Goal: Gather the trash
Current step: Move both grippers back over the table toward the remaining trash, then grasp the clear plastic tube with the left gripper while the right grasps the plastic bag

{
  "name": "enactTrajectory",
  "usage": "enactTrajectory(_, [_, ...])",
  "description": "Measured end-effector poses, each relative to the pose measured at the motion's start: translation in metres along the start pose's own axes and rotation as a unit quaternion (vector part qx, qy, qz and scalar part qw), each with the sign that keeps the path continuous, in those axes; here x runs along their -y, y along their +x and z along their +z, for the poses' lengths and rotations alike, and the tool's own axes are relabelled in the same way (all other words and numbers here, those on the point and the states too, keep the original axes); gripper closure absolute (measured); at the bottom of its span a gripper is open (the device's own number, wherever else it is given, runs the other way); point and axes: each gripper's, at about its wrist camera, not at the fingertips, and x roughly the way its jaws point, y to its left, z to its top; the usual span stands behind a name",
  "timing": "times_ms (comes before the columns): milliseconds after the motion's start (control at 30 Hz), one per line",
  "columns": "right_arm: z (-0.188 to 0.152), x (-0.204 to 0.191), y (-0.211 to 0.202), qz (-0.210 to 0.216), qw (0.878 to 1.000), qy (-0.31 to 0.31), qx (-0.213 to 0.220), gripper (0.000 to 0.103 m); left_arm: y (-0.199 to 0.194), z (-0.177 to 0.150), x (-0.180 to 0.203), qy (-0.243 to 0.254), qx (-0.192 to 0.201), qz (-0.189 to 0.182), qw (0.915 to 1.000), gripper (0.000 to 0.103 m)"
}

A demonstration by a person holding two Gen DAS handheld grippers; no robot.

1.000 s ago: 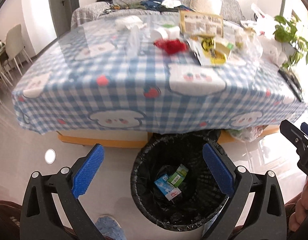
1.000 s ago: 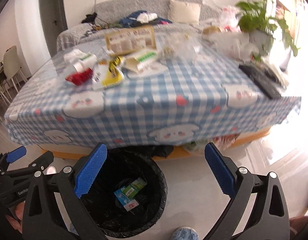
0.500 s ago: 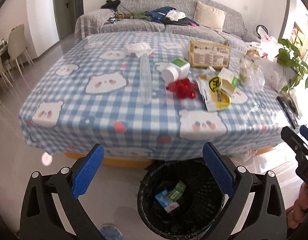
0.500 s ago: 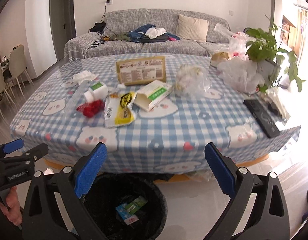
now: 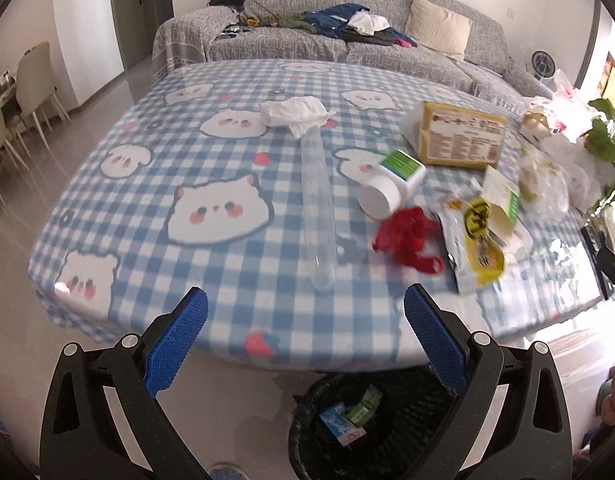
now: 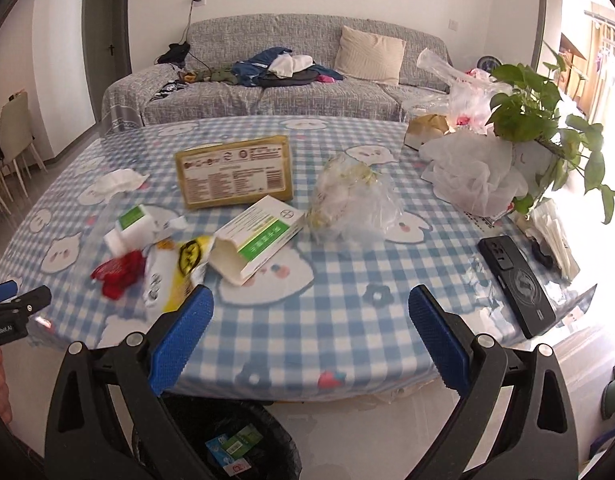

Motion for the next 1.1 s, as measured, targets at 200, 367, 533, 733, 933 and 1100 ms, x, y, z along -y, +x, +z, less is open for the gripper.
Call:
enactTrajectory(200, [0.022, 0.002, 0.033, -0.002, 1.0, 0.001, -0.01, 0.009, 0.022, 0.027, 0.0, 0.005, -0.008, 0.011, 0.9999, 0.007])
enactTrajectory(367, [0.04, 0.005, 0.058, -0.008, 1.0, 0.004, -0.016, 0.009, 0.043, 0.053, -0.005, -0.006, -0.014, 0.018, 0.9997, 0.007])
enactTrajectory(533, [0.058, 0.015, 0.086, -0.027, 0.999, 0.015, -0.025, 0.009, 0.063, 0.076, -0.011, -0.011, -0.019, 0.028, 0.9994, 0.007])
enactTrajectory(733, [0.076, 0.034, 0.121, -0.043, 0.997, 0.036, -0.045, 0.009, 0.089, 0.098, -0.019, -0.014, -0.028, 0.036, 0.9989, 0.007])
enactTrajectory(933, [0.085, 0.043, 0.153, -0.044, 0.995, 0.054, -0.068, 0.009, 0.117, 0.11, -0.019, -0.012, -0.048, 0.036, 0.9982, 0.008])
enactTrajectory(1100, [0.086, 0.042, 0.174, -0.042, 0.994, 0.063, -0.076, 0.009, 0.137, 0.113, -0.021, -0.018, -0.065, 0.034, 0.9971, 0.013])
